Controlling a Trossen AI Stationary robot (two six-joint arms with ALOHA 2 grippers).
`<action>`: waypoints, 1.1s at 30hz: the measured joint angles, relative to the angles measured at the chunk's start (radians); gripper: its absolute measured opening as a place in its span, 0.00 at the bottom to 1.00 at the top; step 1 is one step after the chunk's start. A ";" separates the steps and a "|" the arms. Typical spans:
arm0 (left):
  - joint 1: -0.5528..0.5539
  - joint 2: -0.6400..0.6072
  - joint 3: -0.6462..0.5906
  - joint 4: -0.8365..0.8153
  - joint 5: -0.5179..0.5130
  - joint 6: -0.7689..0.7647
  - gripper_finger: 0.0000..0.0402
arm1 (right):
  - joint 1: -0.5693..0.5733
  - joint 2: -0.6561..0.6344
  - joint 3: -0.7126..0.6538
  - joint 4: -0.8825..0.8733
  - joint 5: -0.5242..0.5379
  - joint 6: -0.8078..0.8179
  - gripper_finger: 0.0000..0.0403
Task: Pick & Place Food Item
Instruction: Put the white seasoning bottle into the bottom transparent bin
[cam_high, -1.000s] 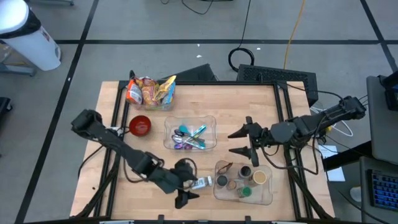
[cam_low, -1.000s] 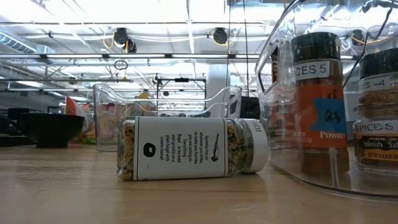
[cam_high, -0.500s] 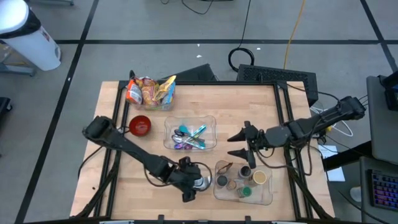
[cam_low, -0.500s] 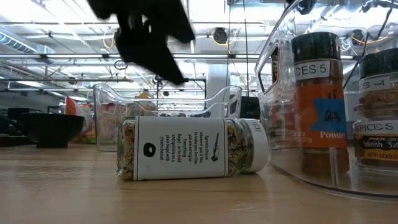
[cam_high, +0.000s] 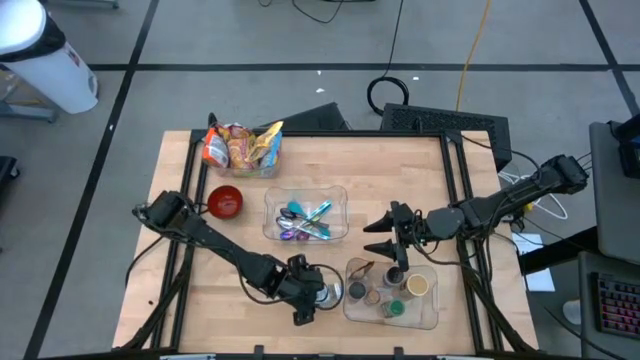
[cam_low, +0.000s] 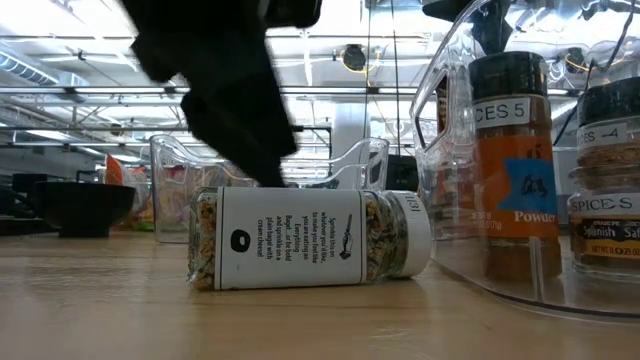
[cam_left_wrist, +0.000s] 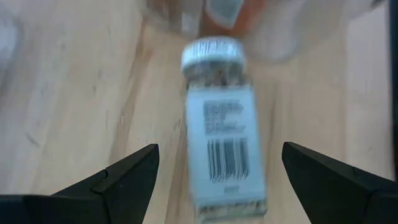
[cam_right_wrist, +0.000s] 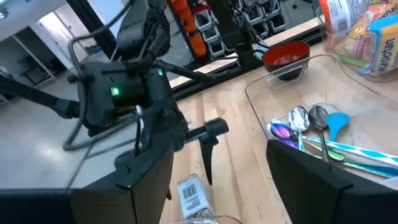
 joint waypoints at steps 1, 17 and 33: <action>-0.002 0.003 0.000 -0.010 0.003 0.000 0.87 | 0.000 0.000 0.000 0.000 0.001 -0.004 0.63; 0.011 0.073 0.000 -0.014 0.049 -0.017 0.87 | 0.000 0.000 0.000 0.001 0.002 -0.029 0.63; 0.052 0.080 0.001 -0.046 0.164 -0.193 0.51 | 0.000 0.000 0.000 0.006 0.002 -0.027 0.63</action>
